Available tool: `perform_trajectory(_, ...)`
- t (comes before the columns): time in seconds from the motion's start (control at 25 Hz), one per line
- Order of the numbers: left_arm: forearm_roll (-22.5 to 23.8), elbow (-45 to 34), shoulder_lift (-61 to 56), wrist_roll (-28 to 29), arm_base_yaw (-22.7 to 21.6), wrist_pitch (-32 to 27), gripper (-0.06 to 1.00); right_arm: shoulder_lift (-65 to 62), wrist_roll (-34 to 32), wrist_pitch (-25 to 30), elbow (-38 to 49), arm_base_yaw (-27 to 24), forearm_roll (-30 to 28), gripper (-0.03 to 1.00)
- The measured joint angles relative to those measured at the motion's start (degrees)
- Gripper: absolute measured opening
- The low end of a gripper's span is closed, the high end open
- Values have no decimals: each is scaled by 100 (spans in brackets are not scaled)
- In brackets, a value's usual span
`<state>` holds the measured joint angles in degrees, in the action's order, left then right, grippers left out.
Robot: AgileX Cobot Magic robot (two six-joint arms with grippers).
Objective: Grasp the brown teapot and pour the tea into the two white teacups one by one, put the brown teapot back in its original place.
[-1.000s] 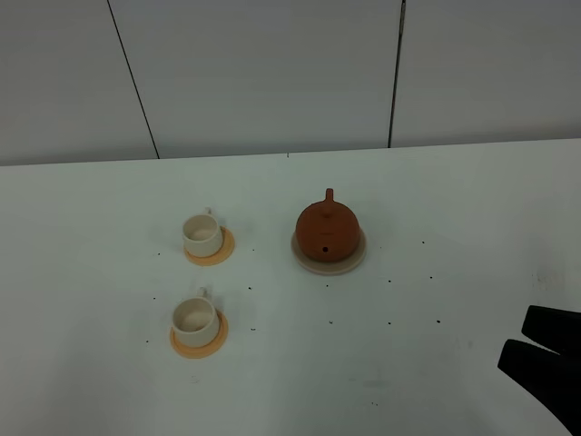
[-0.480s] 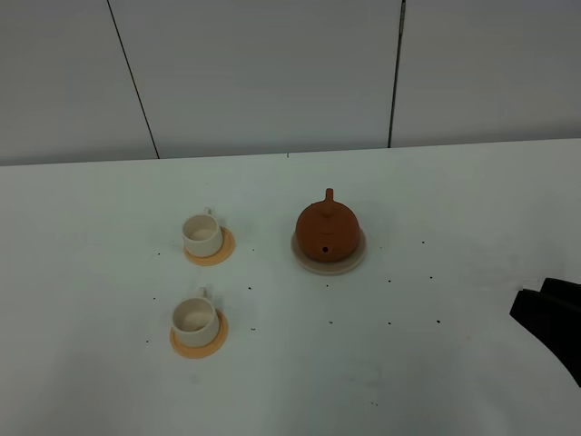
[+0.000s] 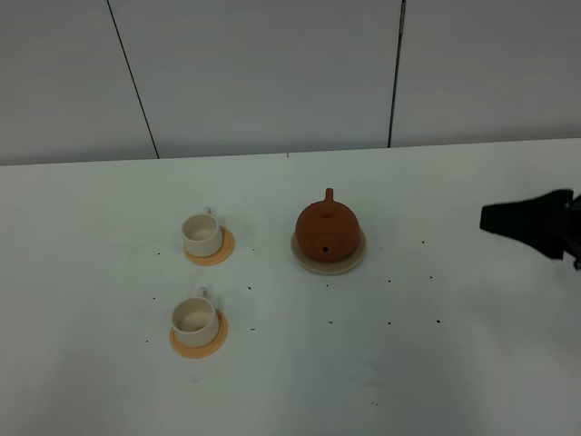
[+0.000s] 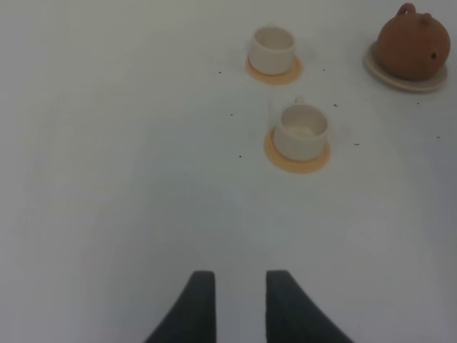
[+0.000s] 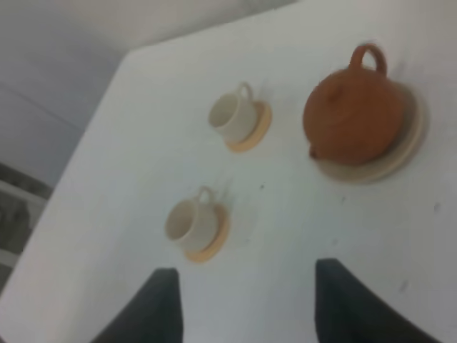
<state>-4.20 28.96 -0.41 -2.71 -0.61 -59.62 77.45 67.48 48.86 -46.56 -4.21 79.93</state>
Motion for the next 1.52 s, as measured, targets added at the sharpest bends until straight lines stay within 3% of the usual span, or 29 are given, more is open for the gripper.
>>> perform_trajectory(0.12, 0, 0, 0, -1, 0, 0, 24, 636, -368, 18, -825, 22, -448, 37)
perform_trajectory(0.24, 0, 0, 0, -5, 0, 0, 24, 1214, -1207, -4, -1598, 188, -1249, 36)
perform_trajectory(0.44, 0, 0, 0, 0, 0, 0, 24, 2015, -3173, 4, -2983, 825, -3366, 35)
perform_trajectory(0.6, -4, 0, 0, 0, 0, 0, 24, 2615, -4597, 622, -4206, 1213, -4780, 35)
perform_trajectory(0.72, -4, 0, 0, -5, 0, 0, 24, 3051, -5280, 1257, -5091, 1345, -5186, 35)
perform_trajectory(0.92, -4, 0, 0, -5, 0, 0, 24, 3642, -5728, 1800, -6224, 1368, -5300, 35)
perform_trajectory(1.32, -4, 0, 0, -5, 0, 0, 24, 4715, -5993, 1600, -7103, 1394, -5862, 35)
perform_trajectory(1.4, -4, 0, 0, -5, 0, 0, 24, 4976, -5831, 1605, -7244, 1467, -5862, 35)
perform_trajectory(1.52, -4, 0, 0, -5, 0, 0, 24, 5238, -4993, 1600, -7448, 1629, -5870, 35)
